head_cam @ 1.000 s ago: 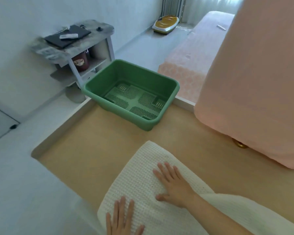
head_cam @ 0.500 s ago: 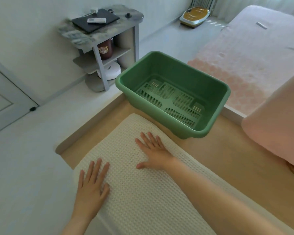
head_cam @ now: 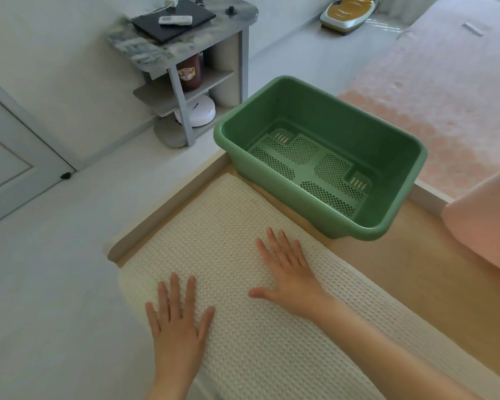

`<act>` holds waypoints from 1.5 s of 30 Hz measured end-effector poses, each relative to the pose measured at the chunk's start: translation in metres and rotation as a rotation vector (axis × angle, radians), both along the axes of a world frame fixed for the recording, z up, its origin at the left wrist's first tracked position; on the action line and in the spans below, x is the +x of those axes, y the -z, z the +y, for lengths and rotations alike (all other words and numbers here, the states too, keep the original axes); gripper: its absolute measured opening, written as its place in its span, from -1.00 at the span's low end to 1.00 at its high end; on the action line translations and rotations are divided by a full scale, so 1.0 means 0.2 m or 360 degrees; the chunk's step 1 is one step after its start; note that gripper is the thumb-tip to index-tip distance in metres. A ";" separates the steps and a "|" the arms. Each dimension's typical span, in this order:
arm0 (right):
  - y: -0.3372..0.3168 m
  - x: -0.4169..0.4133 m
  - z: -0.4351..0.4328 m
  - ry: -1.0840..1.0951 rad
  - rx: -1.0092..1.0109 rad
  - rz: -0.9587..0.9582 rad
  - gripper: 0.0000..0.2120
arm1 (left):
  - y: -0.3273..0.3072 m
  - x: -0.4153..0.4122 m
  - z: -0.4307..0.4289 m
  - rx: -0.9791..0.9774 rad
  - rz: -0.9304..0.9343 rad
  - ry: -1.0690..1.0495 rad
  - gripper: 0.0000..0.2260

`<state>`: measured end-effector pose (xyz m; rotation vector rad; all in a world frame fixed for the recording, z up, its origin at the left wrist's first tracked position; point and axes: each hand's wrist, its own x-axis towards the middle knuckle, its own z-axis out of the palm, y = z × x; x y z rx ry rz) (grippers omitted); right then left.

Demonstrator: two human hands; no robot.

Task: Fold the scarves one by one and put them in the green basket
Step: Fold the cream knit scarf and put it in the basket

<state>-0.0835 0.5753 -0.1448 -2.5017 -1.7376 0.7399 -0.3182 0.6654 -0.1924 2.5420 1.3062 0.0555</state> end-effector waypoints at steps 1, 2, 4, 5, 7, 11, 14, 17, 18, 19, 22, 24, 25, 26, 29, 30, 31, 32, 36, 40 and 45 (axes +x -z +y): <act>0.03 0.02 -0.06 0.0006 -0.0076 -0.0012 -0.06 | 0.02 -0.01 0.02 0.0008 0.0030 0.0009 -0.40; 0.05 0.04 -0.09 0.0012 -0.0127 -0.0023 -0.06 | 0.03 -0.01 0.04 0.0016 0.0045 0.0025 -0.39; 0.07 0.09 -0.12 0.0015 -0.0154 -0.0010 -0.06 | 0.02 -0.02 0.10 0.0036 0.0076 0.0077 -0.39; 0.07 0.11 -0.11 0.0002 -0.0152 0.0009 -0.06 | 0.01 -0.02 0.11 0.0043 0.0085 0.0099 -0.39; 0.05 0.12 -0.10 -0.0002 -0.0120 0.0054 -0.07 | 0.00 -0.03 0.12 0.0020 0.0056 0.0083 -0.39; -0.03 0.12 -0.29 0.0205 0.0046 0.0096 -0.17 | -0.05 0.04 -0.06 0.0032 -0.0056 0.0161 -0.43; -0.08 0.12 -0.62 0.0422 0.0112 0.0062 -0.27 | -0.08 0.17 -0.35 -0.0009 -0.0109 0.0446 -0.48; -0.10 0.09 -0.99 0.0592 -0.0067 0.0049 -0.26 | -0.09 0.31 -0.61 -0.0070 0.0014 0.0686 -0.46; -0.10 0.08 -1.10 0.0618 -0.0143 0.0036 -0.23 | -0.08 0.34 -0.66 -0.0069 0.0059 0.0716 -0.44; -0.10 0.06 -1.19 0.0642 -0.0213 0.0040 -0.20 | -0.06 0.37 -0.69 -0.0058 0.0091 0.0723 -0.42; -0.06 0.04 -1.35 0.0704 -0.0352 0.0094 -0.14 | 0.00 0.41 -0.68 -0.0003 0.0131 0.0772 -0.38; -0.04 0.05 -1.37 0.0750 -0.0349 0.0094 -0.14 | 0.02 0.44 -0.62 0.0025 0.0134 0.0890 -0.38; -0.04 0.06 -1.37 0.0780 -0.0335 0.0100 -0.14 | 0.02 0.46 -0.60 0.0029 0.0126 0.0934 -0.38; -0.04 0.07 -1.35 0.0802 -0.0318 0.0105 -0.14 | 0.01 0.47 -0.57 0.0024 0.0107 0.0964 -0.38; -0.06 0.08 -1.31 0.0807 -0.0282 0.0099 -0.11 | -0.04 0.47 -0.51 -0.0028 -0.0008 0.0903 -0.43; -0.06 0.07 -1.30 0.0814 -0.0264 0.0089 -0.10 | -0.06 0.46 -0.47 -0.0036 -0.0062 0.0833 -0.44; -0.07 0.06 -1.28 0.0816 -0.0245 0.0074 -0.10 | -0.08 0.47 -0.41 -0.0049 -0.0118 0.0746 -0.45; -0.08 0.06 -1.26 0.0807 -0.0231 0.0063 -0.10 | -0.10 0.48 -0.34 -0.0061 -0.0163 0.0648 -0.44; -0.09 0.03 -1.12 0.0749 -0.0209 0.0102 -0.09 | -0.09 0.62 0.06 -0.0056 -0.0113 0.0365 -0.36; -0.03 0.04 -1.04 0.0750 -0.0245 0.0127 -0.05 | -0.07 0.78 0.32 -0.0156 0.0077 0.0269 -0.35; 0.03 0.07 -1.04 0.0735 -0.0247 0.0063 -0.01 | -0.03 0.86 0.45 -0.0067 0.0111 0.0374 -0.37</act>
